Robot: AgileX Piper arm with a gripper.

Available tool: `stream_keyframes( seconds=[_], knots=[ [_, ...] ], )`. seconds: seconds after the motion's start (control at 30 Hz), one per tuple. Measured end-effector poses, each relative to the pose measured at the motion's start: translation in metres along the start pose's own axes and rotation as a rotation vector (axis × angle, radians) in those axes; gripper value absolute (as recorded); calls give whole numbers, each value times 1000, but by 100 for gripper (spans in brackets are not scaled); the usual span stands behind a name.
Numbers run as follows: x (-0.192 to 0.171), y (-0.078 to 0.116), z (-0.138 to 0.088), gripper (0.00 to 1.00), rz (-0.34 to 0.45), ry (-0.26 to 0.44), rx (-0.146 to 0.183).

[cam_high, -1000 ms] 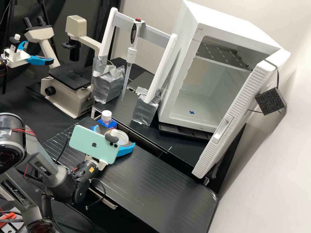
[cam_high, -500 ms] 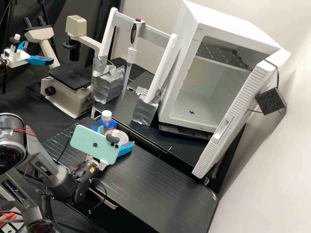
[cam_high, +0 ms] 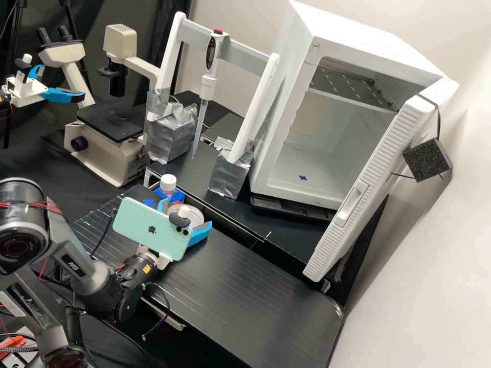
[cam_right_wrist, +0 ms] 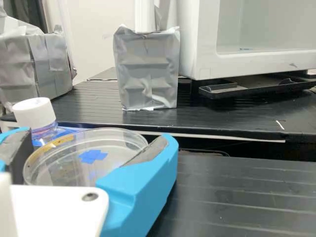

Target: Open the lid

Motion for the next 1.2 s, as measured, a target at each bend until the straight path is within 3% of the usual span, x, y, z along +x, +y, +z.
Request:
stream_keyframes(
  seconds=[0.57, 0.87, 1.2],
  knots=[
    [-8, 9, 1, 0, 50, -35, -2],
    [-11, 11, -14, 0, 71, 29, -37],
    [-1, 4, -16, 0, 72, 46, -11]
  ],
)
